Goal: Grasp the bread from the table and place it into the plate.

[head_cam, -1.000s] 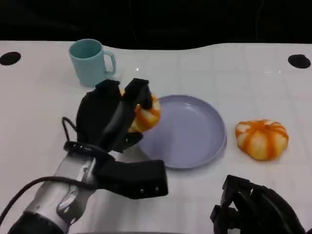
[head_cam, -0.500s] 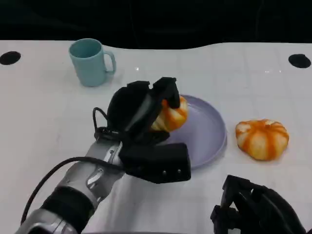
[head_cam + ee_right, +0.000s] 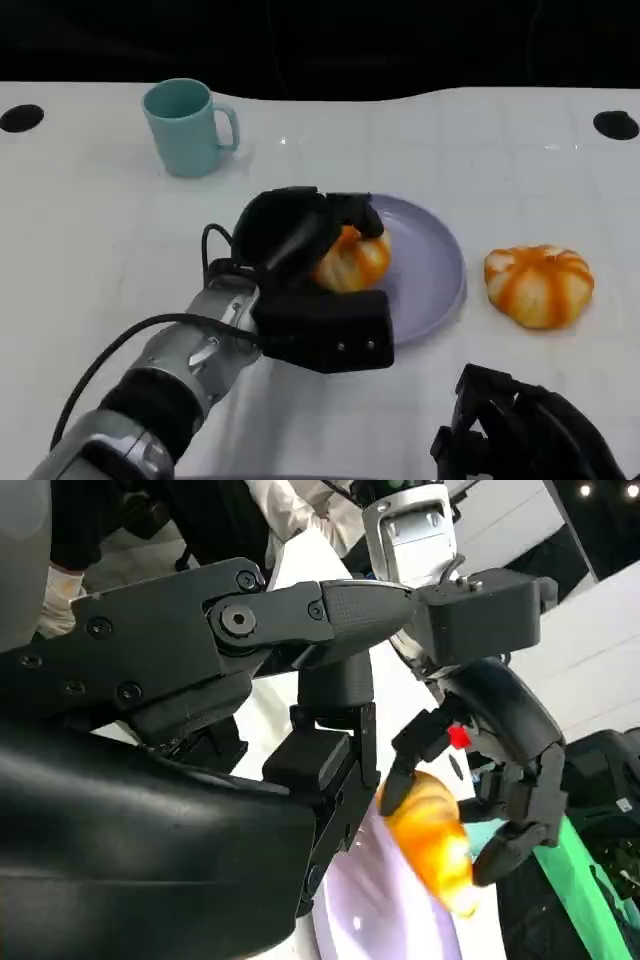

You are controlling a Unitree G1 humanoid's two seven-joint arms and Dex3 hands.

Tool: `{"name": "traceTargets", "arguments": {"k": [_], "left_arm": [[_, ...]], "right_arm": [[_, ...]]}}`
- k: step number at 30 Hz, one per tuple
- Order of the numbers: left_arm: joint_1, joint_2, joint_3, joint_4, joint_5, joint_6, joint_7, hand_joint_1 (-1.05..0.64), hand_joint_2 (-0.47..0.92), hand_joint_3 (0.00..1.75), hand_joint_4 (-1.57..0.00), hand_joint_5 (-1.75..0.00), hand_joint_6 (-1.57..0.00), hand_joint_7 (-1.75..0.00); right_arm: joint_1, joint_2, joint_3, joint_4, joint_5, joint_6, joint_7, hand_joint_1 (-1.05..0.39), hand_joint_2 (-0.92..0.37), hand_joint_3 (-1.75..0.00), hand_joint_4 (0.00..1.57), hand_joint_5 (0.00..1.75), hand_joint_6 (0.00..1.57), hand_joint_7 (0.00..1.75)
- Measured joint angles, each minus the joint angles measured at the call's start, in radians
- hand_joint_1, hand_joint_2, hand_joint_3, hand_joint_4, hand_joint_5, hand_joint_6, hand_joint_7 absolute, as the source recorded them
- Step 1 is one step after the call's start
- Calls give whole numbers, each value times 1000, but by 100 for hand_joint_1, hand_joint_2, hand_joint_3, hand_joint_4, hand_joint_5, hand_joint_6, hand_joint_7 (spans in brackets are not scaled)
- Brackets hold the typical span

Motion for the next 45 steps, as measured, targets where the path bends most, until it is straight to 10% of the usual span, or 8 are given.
{"name": "traceTargets", "arguments": {"k": [7, 18, 33, 35, 41, 43, 44, 45], "left_arm": [[0, 20, -17, -59, 8, 67, -148, -77, 92, 14, -16, -22, -17, 0], [10, 85, -42, -215, 22, 149, -327, -94, 92, 23, -15, -18, -10, -1], [221, 144, 72, -454, -111, 34, -321, -50, 92, 5, -61, -40, -51, -11], [234, 145, 82, -468, -112, 22, -307, -49, 92, 8, -61, -85, -66, -15], [315, 141, 137, -520, -156, -48, -234, -48, 92, 11, -70, -131, -86, -28], [356, 139, 157, -548, -188, -66, -232, -48, 92, 11, -70, -145, -77, -60], [374, 139, 167, -560, -203, -75, -232, -49, 92, 16, -67, -166, -58, -119], [395, 139, 178, -575, -223, -86, -233, -49, 92, 16, -67, -166, -58, -119]], "right_arm": [[5, 0, 5, -20, 0, 1, -1, -74, -92, -21, 86, 161, 80, 138], [8, 0, 6, -21, 7, 2, 0, -74, -92, -20, 87, 162, 80, 137], [12, 2, 4, -23, 20, 15, 5, -73, -92, -18, 87, 161, 79, 136], [13, 2, 3, -24, 21, 17, 6, -74, -92, -18, 88, 160, 80, 137], [18, 0, -1, -27, 21, 17, 6, -73, -92, -18, 88, 160, 80, 137], [20, 0, -1, -28, 22, 17, 6, -73, -92, -18, 88, 160, 80, 137], [20, 0, -1, -29, 22, 18, 6, -73, -92, -19, 88, 160, 80, 137], [21, 0, -1, -32, 22, 18, 5, -73, -92, -19, 88, 160, 80, 137]]}}
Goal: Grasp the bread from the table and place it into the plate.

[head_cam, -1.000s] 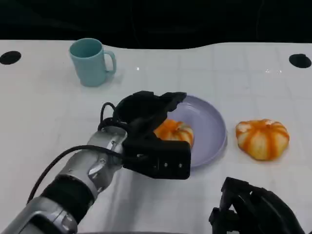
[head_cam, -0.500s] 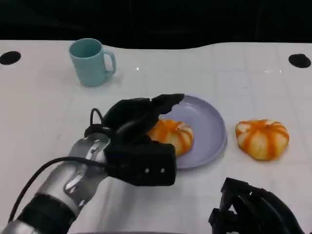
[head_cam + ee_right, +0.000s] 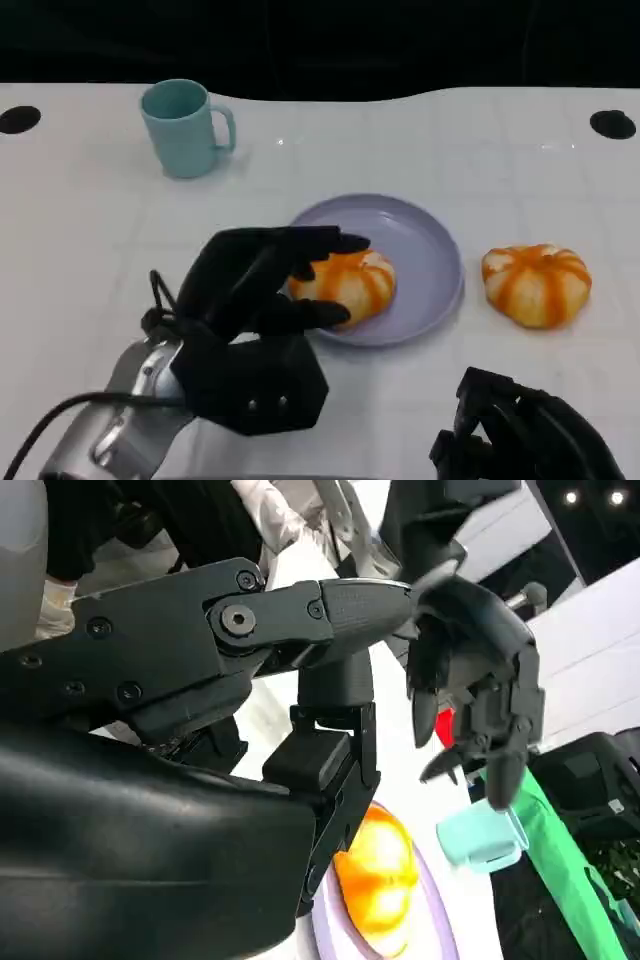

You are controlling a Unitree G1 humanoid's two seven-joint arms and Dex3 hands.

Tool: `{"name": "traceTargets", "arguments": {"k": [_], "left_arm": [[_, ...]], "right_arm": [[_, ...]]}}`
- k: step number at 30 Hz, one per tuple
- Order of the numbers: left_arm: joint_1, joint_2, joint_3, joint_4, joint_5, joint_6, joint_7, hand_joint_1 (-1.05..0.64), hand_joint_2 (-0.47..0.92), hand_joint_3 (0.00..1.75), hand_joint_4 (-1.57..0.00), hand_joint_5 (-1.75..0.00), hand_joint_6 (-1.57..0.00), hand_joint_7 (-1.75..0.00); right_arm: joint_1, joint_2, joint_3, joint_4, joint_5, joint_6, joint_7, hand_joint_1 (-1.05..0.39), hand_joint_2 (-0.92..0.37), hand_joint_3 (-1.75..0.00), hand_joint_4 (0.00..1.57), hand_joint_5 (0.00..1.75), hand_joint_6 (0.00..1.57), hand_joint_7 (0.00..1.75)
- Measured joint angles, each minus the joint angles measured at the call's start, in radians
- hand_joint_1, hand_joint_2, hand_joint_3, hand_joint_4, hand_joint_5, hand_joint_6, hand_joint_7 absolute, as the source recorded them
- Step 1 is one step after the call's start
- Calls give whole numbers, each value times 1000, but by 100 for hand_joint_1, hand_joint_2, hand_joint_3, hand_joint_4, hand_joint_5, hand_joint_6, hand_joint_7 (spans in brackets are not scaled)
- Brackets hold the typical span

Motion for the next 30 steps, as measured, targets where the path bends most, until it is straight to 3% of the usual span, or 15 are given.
{"name": "traceTargets", "arguments": {"k": [1, 3, 9, 15, 30], "left_arm": [[15, 0, 9, -7, -7, -8, 0, -49, 92, 19, -65, -171, -53, -138], [51, 5, 34, -25, -85, -48, -27, -49, 92, 21, -65, -174, -49, -153], [175, 6, 77, -68, -317, -147, -163, -51, 92, 32, -68, -175, -43, -172], [297, -36, 100, -125, -490, -146, -258, -56, 92, 37, -68, -175, -42, -175], [504, -71, 119, -320, -753, 93, -461, -59, 92, 32, -68, -175, -44, -175]], "right_arm": [[0, 0, 0, -2, 0, 0, 0, -73, -92, -19, 88, 161, 80, 137], [1, 0, 0, -5, 0, 0, 0, -73, -92, -20, 88, 161, 80, 136], [8, -2, -4, -9, 3, 2, 0, -72, -92, -19, 88, 160, 80, 135], [10, -2, -3, -12, 3, 2, 4, -72, -92, -20, 89, 159, 80, 134], [11, -3, -2, -25, 1, 4, 5, -72, -92, -21, 90, 160, 81, 135]]}}
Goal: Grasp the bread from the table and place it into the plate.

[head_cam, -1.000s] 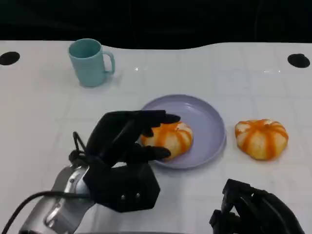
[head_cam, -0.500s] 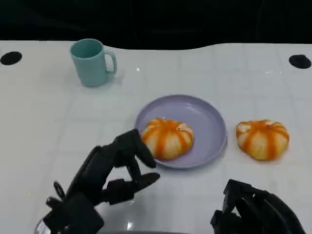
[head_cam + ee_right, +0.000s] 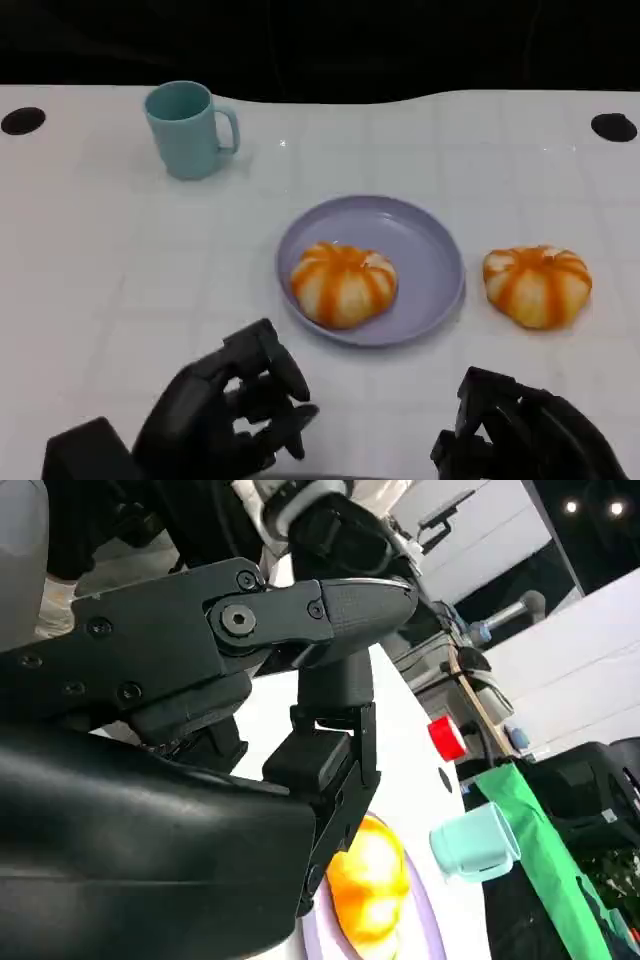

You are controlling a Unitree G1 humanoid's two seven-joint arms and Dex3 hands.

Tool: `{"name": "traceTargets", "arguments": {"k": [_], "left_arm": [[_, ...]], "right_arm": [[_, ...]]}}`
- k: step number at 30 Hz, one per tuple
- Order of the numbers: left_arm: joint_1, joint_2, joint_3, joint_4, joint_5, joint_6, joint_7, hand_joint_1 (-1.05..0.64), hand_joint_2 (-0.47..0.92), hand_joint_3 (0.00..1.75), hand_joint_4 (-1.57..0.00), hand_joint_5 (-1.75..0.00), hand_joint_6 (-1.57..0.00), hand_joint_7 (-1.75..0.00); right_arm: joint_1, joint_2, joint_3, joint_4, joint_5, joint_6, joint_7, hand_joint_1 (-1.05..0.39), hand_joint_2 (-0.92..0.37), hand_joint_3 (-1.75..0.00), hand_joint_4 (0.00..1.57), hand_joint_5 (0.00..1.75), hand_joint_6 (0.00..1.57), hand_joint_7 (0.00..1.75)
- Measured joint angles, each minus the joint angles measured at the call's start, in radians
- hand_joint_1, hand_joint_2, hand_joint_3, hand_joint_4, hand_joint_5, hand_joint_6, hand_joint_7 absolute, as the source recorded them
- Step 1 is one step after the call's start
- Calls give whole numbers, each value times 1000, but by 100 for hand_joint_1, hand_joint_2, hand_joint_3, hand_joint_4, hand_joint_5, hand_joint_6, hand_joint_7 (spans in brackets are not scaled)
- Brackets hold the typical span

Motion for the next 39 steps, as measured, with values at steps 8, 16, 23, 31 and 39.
{"name": "traceTargets", "arguments": {"k": [8, 16, 23, 31, 39], "left_arm": [[11, -28, 20, 0, -84, 58, -74, -63, 92, 29, -70, -175, -48, -174], [31, -33, 41, 16, -106, 70, -134, -63, 92, 27, -71, -175, -49, -174], [31, -40, 45, 20, -107, 80, -161, -62, 92, 25, -72, -175, -51, -170], [32, -48, 55, 21, -107, 88, -175, -64, 92, 23, -73, -175, -54, -169], [33, -53, 60, 30, -106, 88, -182, -62, 92, 23, -73, -175, -53, -171]], "right_arm": [[2, -2, -1, -2, 0, 1, 0, -72, -92, -22, 90, 160, 81, 135], [3, -9, -6, -3, 1, 1, 4, -71, -92, -22, 89, 160, 80, 135], [3, -14, -18, -1, 9, 1, 10, -71, -92, -22, 88, 160, 79, 135], [3, -14, -22, 1, 12, -2, 12, -73, -92, -23, 89, 161, 81, 136], [1, -14, -22, 8, 12, -6, 8, -71, -92, -21, 89, 160, 80, 134]]}}
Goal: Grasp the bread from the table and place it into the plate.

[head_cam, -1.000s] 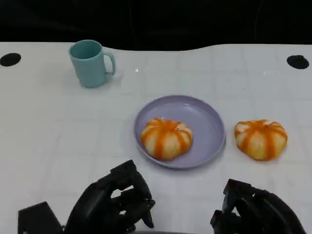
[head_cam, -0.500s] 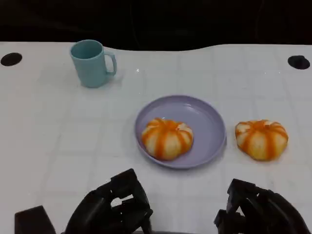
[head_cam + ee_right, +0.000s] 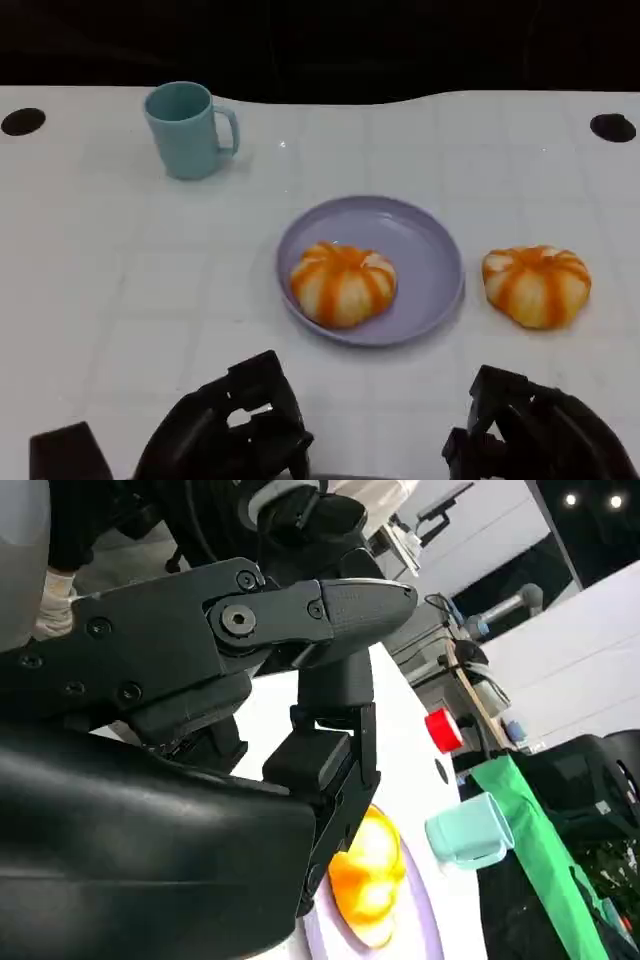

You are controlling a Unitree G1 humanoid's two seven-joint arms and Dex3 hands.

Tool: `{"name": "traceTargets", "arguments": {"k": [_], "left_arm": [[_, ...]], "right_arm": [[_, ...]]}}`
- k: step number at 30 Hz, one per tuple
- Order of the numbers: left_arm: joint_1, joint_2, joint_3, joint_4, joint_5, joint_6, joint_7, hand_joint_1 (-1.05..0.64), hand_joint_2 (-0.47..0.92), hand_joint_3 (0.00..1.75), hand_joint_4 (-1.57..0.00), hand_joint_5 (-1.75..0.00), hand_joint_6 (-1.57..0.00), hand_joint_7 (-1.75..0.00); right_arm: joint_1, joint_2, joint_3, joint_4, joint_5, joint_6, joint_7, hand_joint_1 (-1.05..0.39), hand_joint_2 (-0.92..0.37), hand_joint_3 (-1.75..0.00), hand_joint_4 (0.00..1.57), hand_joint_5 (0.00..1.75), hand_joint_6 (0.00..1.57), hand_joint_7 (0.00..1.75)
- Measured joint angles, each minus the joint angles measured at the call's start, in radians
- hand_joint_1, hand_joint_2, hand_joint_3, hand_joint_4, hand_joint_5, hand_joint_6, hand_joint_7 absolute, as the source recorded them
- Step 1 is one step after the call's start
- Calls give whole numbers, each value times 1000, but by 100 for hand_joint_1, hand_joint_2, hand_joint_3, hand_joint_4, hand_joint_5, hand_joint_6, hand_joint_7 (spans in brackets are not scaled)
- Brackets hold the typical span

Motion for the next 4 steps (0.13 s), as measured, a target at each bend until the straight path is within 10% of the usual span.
{"name": "traceTargets", "arguments": {"k": [4], "left_arm": [[7, 0, 0, -1, 0, 0, 0, -62, 92, 23, -73, -175, -53, -169]], "right_arm": [[0, 0, 1, 0, 1, 0, 1, -73, -92, -22, 90, 159, 82, 135]]}}
